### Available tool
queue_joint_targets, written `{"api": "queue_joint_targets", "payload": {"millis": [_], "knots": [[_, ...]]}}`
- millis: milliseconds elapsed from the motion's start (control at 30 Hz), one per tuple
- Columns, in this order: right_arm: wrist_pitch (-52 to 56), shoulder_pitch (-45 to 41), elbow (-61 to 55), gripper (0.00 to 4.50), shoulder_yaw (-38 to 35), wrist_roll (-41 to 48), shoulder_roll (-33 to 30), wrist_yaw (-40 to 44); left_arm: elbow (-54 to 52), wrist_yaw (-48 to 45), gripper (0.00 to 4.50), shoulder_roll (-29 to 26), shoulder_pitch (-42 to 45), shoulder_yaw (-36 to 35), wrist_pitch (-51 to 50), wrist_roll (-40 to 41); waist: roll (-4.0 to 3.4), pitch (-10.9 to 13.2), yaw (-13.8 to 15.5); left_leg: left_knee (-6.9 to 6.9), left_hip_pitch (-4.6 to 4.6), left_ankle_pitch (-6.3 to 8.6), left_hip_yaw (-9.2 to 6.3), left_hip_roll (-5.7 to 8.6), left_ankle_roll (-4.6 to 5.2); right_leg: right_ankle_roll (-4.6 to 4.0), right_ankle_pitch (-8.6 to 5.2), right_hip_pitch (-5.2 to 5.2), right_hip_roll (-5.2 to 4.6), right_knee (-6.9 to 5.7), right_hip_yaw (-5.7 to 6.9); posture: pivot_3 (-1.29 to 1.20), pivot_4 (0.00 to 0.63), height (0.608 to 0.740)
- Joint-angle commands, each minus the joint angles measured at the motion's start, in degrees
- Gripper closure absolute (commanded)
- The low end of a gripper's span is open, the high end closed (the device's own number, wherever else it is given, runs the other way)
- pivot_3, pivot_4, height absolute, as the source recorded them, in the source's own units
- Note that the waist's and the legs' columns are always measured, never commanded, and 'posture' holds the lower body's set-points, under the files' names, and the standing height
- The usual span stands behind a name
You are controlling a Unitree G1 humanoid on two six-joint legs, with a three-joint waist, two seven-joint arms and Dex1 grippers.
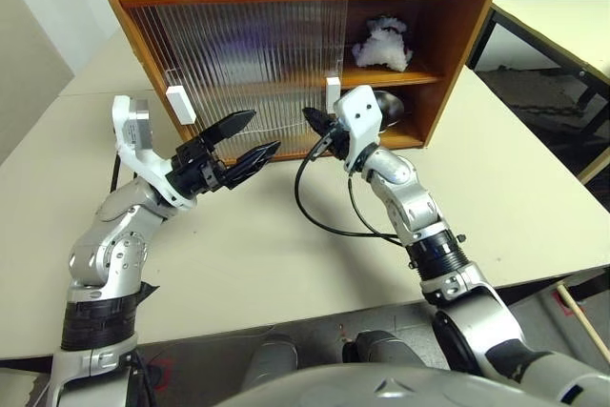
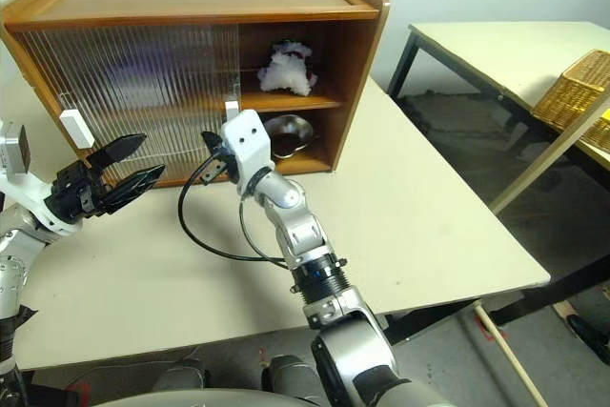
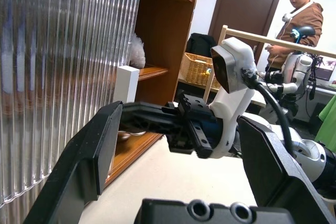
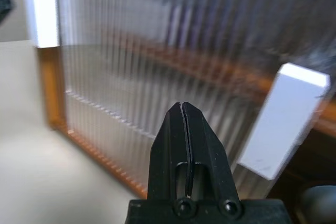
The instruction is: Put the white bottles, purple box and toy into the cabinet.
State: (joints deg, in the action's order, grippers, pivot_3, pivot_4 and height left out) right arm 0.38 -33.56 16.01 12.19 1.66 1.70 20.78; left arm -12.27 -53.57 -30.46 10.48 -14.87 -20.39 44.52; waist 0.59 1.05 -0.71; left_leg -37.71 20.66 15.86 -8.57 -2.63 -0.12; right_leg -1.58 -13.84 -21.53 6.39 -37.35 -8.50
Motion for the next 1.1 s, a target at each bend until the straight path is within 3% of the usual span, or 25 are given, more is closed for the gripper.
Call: {"api": "queue_joint_targets", "payload": {"millis": [33,667,1100], "knots": [[-0.83,-0.08,0.06,4.48,-0.94,-2.09,0.3,-3.78,-0.59,0.15,0.0,-0.1,-0.26,0.22,-0.21,-0.15,0.0,0.0,-0.01,-0.01,0.06,0.0,0.01,-0.02,0.0,0.0,0.02,-0.06,0.0,0.0,0.0,0.03,0.01,0.74],[2.1,3.24,-4.93,4.48,-5.9,-6.9,-3.47,-17.34,0.02,-0.3,0.0,0.97,0.14,1.26,-0.09,-0.39,0.0,0.0,-0.04,-0.1,0.24,-0.04,0.01,-0.18,0.06,0.03,0.3,-0.27,-0.03,0.0,-0.01,0.0,0.019,0.74],[2.09,1.19,0.55,4.48,-12.86,-6.67,-8.19,-24.16,0.53,-0.75,0.0,1.03,0.58,1.58,-0.12,-0.5,-0.01,0.0,-0.06,-0.11,0.25,-0.05,0.02,-0.12,0.07,0.13,0.32,-0.26,-0.08,0.01,-0.09,-0.01,0.018,0.74]]}}
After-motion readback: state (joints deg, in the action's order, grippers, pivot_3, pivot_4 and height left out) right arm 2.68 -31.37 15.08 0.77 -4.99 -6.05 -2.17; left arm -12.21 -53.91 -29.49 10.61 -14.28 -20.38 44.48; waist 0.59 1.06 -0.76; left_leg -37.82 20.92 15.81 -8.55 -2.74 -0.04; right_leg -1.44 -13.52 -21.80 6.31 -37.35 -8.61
